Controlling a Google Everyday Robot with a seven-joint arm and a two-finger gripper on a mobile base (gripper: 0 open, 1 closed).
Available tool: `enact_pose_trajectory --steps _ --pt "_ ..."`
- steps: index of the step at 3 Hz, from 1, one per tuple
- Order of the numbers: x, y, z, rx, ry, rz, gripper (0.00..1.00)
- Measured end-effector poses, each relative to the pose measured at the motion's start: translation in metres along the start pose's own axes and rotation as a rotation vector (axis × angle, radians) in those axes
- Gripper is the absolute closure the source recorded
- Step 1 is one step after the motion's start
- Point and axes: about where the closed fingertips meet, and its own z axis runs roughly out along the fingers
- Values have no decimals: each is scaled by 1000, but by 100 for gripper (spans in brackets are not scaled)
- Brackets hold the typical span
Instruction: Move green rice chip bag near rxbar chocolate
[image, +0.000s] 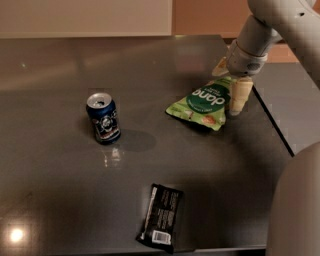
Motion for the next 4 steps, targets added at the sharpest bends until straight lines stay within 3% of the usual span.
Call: enact_pose_trajectory --steps 3,4 --pt "-15 27 -32 32 -33 9 87" --pt "-27 45 -47 39 -49 -14 100"
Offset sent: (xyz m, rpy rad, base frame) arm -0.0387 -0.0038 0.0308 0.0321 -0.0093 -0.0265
